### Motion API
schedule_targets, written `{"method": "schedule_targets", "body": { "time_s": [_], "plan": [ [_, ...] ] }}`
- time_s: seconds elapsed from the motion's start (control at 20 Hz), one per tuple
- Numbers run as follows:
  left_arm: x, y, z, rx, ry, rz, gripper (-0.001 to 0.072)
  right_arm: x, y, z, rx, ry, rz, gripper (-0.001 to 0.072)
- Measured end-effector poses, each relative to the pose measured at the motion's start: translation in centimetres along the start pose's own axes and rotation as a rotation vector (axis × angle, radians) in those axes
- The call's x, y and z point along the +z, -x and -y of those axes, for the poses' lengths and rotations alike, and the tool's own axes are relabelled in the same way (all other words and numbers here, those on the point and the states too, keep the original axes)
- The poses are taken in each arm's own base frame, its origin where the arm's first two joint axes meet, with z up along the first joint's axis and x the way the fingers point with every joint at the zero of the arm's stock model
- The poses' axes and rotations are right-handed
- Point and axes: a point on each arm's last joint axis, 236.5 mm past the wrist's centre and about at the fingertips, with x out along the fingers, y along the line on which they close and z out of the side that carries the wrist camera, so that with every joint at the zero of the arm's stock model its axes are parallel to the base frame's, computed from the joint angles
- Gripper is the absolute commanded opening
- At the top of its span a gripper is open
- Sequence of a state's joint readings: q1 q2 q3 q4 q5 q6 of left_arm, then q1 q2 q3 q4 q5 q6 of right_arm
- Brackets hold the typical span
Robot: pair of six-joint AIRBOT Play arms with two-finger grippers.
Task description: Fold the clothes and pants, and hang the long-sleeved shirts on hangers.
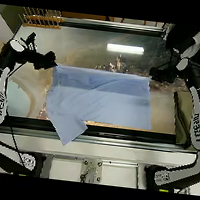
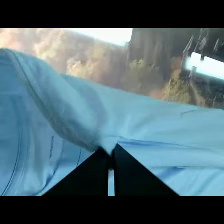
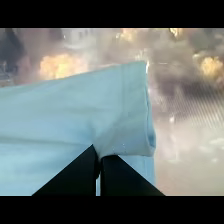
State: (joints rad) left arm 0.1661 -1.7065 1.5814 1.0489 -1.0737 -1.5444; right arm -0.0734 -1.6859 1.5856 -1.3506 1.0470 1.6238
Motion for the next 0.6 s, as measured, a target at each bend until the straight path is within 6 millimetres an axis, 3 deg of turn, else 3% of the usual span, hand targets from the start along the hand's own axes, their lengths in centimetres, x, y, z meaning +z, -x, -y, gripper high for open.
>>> {"method": "schedule_targets", "body": {
  "time_s": [0.4, 0.45, 0.5, 0.55, 0.6],
  "plan": [
    [-8.8, -2.8, -5.1, 0.096, 0.051, -0.144, 0.0008, -7.5, -2.4, 1.1, -0.045, 0.014, -0.165, 0.0029],
    [-9.6, -3.1, -5.5, 0.102, 0.059, -0.159, 0.0058, -8.4, -2.7, 1.0, -0.039, 0.007, -0.185, 0.0154],
    [-10.3, -3.3, -5.8, 0.106, 0.064, -0.171, 0.0362, -8.9, -2.8, 0.9, -0.033, 0.002, -0.2, 0.0403],
    [-10.7, -3.3, -5.9, 0.108, 0.065, -0.178, 0.0521, -9.3, -2.9, 0.6, -0.021, -0.006, -0.21, 0.0519],
    [-10.9, -3.3, -6.0, 0.109, 0.067, -0.179, 0.0518, -9.7, -2.8, 0.2, -0.005, -0.008, -0.224, 0.0501]
  ]
}}
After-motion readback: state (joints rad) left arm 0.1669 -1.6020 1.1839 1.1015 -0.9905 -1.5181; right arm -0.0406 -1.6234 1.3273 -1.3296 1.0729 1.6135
